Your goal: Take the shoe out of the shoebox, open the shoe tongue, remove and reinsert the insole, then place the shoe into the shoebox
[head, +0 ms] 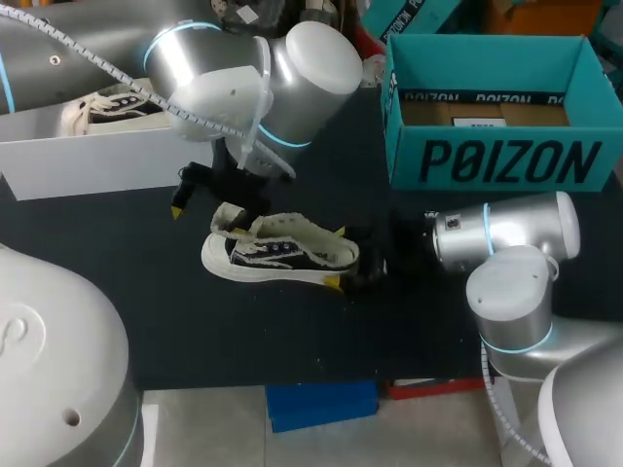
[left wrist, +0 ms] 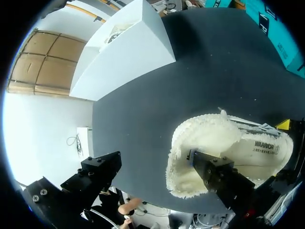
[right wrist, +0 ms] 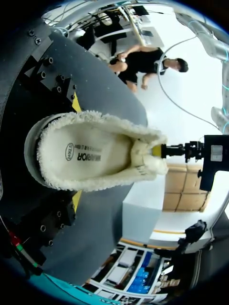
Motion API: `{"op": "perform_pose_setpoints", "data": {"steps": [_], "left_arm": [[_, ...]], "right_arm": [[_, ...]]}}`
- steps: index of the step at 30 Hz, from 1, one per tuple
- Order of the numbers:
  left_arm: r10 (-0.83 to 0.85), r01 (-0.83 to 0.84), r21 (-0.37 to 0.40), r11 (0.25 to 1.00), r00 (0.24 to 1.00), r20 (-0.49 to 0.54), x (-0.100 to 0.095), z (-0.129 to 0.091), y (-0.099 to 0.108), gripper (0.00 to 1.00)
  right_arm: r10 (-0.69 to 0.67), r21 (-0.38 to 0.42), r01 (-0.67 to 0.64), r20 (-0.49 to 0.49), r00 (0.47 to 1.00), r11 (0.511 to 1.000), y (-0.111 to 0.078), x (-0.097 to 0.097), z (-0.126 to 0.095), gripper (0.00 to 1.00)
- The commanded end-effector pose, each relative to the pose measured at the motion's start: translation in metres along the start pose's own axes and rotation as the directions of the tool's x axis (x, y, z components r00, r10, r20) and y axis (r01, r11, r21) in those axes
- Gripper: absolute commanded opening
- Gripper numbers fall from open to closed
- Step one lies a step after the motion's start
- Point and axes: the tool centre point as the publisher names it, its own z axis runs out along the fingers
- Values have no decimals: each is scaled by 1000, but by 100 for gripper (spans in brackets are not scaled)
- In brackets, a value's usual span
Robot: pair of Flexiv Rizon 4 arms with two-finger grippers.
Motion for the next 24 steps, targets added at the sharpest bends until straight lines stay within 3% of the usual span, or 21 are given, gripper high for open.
{"op": "perform_pose_setpoints", "data": {"steps": [1,13,24], "left_arm": [[0,0,-1,1000,1000,-11,-8,10,2,100],[-19,19,6,1000,999,26,2,34,4,100],[-11,11,0,1000,1000,29,6,40,7,100]], "right_arm": [[2,1,-2,1,1000,1000,-2,-1,-1,0],[2,1,-2,1,1000,1000,-2,-1,-1,0],[2,1,-2,1,1000,1000,-2,-1,-1,0]]}}
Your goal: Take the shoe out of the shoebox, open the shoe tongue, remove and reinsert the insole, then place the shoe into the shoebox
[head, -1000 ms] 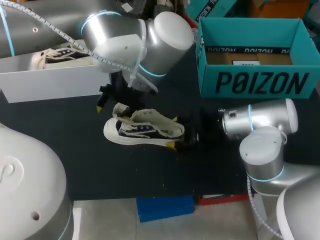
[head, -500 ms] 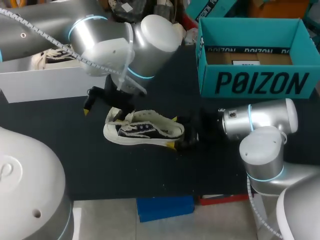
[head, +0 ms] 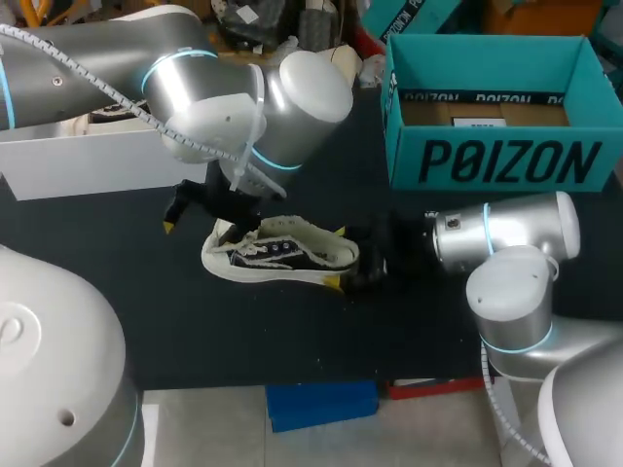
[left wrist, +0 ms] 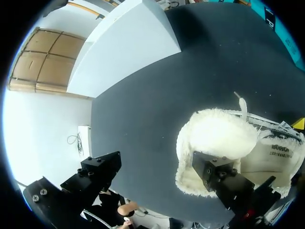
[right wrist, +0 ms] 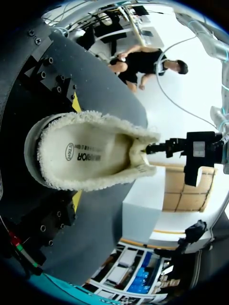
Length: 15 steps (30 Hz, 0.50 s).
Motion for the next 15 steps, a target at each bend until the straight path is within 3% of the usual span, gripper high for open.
{"op": "perform_pose_setpoints", "data": {"steps": [1,8,15], "left_arm": [[2,-2,7,1000,1000,-3,1,4,0,100],[110,-87,134,987,979,-173,-14,-28,-1,100],[374,-274,321,907,874,-310,-10,-75,-11,100]], "right_arm": [[2,1,-2,1,1000,1000,-2,-1,-1,0],[2,1,-2,1,1000,1000,-2,-1,-1,0],[2,1,-2,1,1000,1000,-2,-1,-1,0]]}}
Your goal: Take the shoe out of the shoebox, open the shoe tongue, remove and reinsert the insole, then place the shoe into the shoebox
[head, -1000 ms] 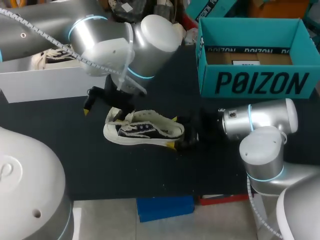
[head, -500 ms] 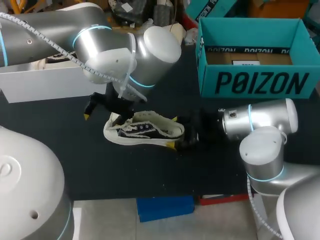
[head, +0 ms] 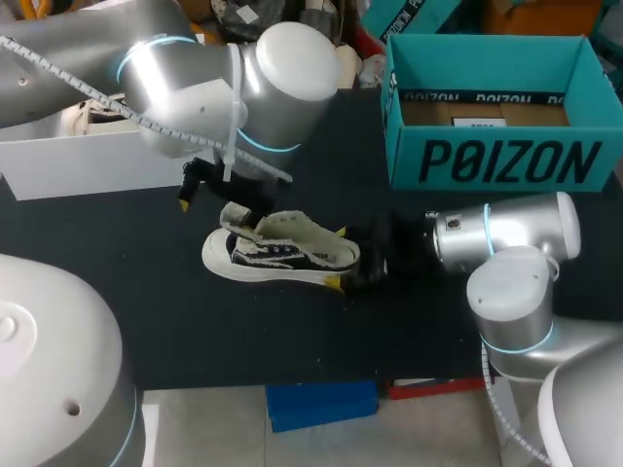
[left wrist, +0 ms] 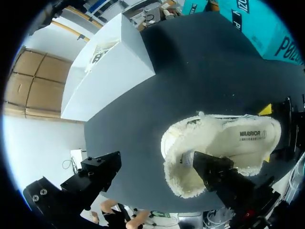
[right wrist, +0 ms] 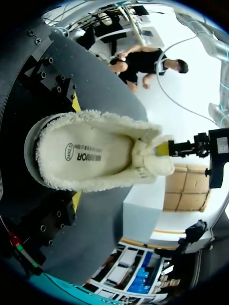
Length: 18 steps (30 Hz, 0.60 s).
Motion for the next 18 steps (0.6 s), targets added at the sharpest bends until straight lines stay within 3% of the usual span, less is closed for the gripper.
{"op": "perform_pose_setpoints", "data": {"steps": [1,3,6,7,8,9,10,11,15,17,18], "left_arm": [[231,-195,176,965,949,-215,-13,-29,0,100],[358,-302,231,925,896,-264,-3,-41,-7,100],[574,-485,319,814,754,-318,18,-52,-15,100],[641,-540,349,766,689,-338,25,-55,-18,86],[705,-585,395,708,614,-354,31,-59,-20,65],[756,-622,429,655,552,-353,38,-62,-22,43],[811,-664,466,586,473,-345,45,-65,-23,11],[859,-693,507,512,394,-328,51,-68,-23,0],[923,-736,564,374,233,-308,73,-74,-31,0],[938,-752,566,338,219,-269,80,-79,-30,0],[940,-772,538,338,246,-237,84,-81,-31,0]], "right_arm": [[1,0,-1,0,1000,1000,-1,-1,0,0],[1,0,-1,0,1000,1000,-1,-1,0,0],[1,0,-1,0,1000,1000,-1,-1,0,0],[1,0,-1,0,1000,1000,-1,-1,0,0],[1,0,-1,0,1000,1000,-1,-1,0,0],[1,0,-1,0,1000,1000,-1,-1,0,0],[1,0,-1,0,1000,1000,-1,-1,0,0],[1,0,-1,0,1000,1000,-1,-1,0,0],[1,0,-1,0,1000,1000,-1,-1,0,0],[1,0,-1,0,1000,1000,-1,-1,0,0],[1,0,-1,0,1000,1000,-1,-1,0,0]]}}
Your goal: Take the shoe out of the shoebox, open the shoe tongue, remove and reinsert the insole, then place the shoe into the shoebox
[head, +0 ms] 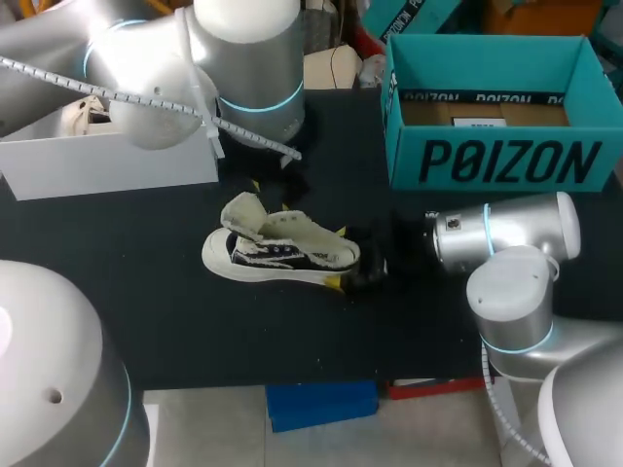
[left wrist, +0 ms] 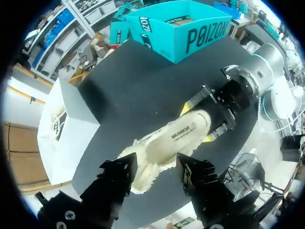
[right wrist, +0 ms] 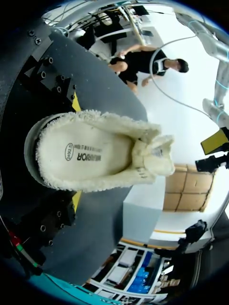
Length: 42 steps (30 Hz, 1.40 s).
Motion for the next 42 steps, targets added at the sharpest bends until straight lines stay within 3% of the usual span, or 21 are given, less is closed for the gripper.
{"op": "perform_pose_setpoints", "data": {"steps": [1,19,21,23,27,29,37,42], "left_arm": [[641,-619,166,767,732,-231,6,6,-11,0],[641,-619,166,767,732,-231,6,6,-11,0],[725,-721,135,680,632,-274,14,8,-11,0],[756,-759,154,633,562,-335,17,11,-11,0],[781,-806,143,574,487,-392,17,18,-12,0],[774,-814,113,570,486,-405,14,22,-14,0],[758,-810,148,567,443,-479,11,45,-14,0],[728,-787,136,602,471,-497,7,55,-18,0]], "right_arm": [[1,0,-1,0,1000,1000,-1,-1,0,0],[1,0,-1,0,1000,1000,-1,-1,0,0],[1,0,-1,0,1000,1000,-1,-1,0,0],[1,0,-1,0,1000,1000,-1,-1,0,0],[1,0,-1,0,1000,1000,-1,-1,0,0],[1,0,-1,0,1000,1000,-1,-1,0,0],[1,0,-1,0,1000,1000,-1,-1,0,0],[1,0,-1,0,1000,1000,-1,-1,0,0]]}}
